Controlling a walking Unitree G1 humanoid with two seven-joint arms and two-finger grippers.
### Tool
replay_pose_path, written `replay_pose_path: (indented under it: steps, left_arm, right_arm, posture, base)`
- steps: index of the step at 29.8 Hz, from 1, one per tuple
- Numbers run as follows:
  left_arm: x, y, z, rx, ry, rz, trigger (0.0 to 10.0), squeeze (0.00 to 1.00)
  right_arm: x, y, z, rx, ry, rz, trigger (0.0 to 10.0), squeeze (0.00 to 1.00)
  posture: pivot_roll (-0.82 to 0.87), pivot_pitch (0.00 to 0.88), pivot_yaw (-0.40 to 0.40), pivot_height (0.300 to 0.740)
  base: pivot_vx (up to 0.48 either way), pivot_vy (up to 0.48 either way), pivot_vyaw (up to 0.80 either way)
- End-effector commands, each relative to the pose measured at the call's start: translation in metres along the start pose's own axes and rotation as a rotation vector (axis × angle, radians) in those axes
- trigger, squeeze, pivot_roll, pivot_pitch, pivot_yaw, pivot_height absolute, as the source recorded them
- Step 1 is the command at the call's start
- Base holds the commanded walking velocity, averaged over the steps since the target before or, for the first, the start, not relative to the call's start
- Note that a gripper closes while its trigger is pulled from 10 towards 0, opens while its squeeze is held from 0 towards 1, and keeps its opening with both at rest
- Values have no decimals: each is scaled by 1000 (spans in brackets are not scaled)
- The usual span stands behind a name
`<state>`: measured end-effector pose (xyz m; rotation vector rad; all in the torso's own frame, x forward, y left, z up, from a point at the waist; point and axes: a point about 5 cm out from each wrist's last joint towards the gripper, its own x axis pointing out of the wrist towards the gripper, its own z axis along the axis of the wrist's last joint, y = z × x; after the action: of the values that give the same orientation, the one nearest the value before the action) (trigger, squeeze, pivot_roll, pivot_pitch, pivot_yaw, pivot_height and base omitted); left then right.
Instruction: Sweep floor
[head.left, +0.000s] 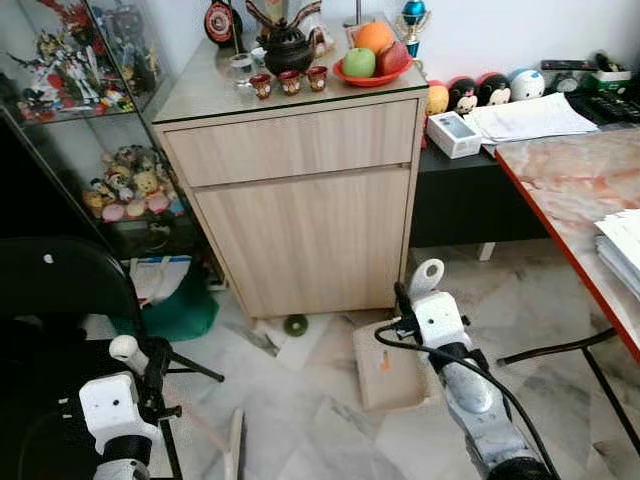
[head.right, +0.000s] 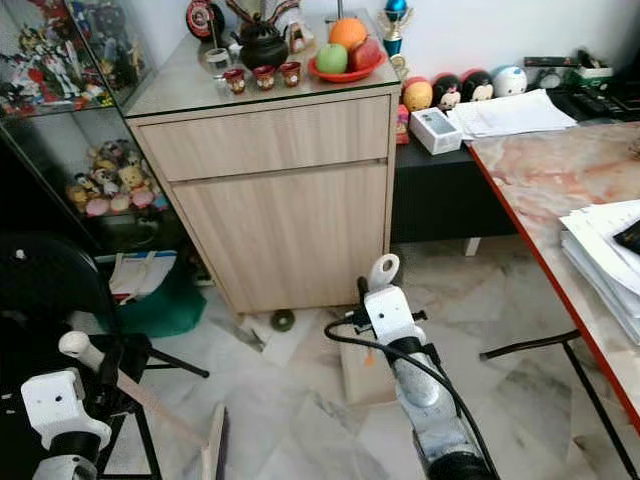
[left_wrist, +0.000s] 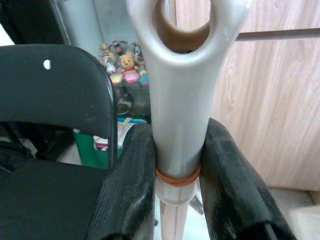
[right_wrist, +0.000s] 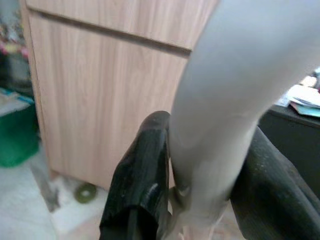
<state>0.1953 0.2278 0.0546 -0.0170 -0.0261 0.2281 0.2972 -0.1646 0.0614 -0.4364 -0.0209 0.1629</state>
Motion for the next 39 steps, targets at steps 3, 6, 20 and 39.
replay_pose_path:
  steps: [3,6,20,39]
  left_arm:
    - [2,6,8,38,-16,-1,10000,0]
    - [3,7,8,38,-15,-2,10000,0]
    - [10,3,18,17,-55,15,10000,0]
    - [5,3,39,23,-115,69,10000,0]
  right_arm:
    - [-2,-13,21,-230,-111,-21,10000,0]
    - [-4,-17,26,-263,-128,-38,10000,0]
    - [25,5,56,361,-43,-33,10000,0]
    - [39,28,67,419,-35,32,10000,0]
  posture:
    - [-217,0,169,740]
    - [-223,0,170,740]
    - [-198,0,154,740]
    - [-133,9,150,740]
  base:
    - [0,0,0]
    - [0,0,0]
    - [0,0,0]
    - [0,0,0]
